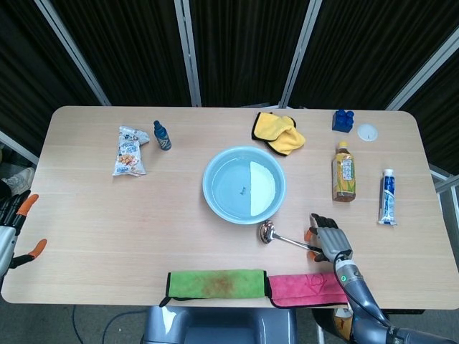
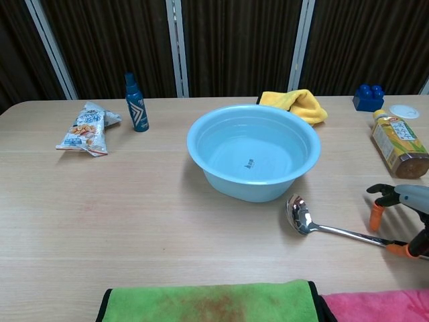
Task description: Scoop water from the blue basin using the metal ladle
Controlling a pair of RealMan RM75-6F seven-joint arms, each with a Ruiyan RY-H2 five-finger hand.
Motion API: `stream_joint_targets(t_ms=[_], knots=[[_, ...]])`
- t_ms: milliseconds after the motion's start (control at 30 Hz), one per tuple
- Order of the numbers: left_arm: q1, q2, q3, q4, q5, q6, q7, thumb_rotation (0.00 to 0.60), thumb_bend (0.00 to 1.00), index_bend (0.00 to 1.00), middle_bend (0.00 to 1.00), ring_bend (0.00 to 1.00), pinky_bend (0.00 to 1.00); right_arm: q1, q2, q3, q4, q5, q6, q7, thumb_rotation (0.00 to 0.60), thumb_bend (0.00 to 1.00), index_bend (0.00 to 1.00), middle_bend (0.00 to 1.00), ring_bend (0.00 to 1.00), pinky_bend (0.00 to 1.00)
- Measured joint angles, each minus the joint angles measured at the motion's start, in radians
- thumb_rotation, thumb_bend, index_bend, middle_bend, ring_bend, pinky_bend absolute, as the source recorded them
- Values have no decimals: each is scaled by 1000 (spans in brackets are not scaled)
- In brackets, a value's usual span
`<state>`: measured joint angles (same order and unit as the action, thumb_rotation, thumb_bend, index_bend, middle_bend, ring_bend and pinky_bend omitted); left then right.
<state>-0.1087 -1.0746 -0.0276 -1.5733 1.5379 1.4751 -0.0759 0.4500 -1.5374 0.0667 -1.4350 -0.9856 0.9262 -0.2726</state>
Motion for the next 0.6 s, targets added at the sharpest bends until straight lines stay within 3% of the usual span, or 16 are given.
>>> stream_joint_targets(t_ms=[600], knots=[[1, 12, 0, 7, 3, 6, -37, 600, 296, 14, 0, 0, 0, 8, -63, -10, 60, 29, -11, -43, 600, 286, 432, 0, 0, 0]])
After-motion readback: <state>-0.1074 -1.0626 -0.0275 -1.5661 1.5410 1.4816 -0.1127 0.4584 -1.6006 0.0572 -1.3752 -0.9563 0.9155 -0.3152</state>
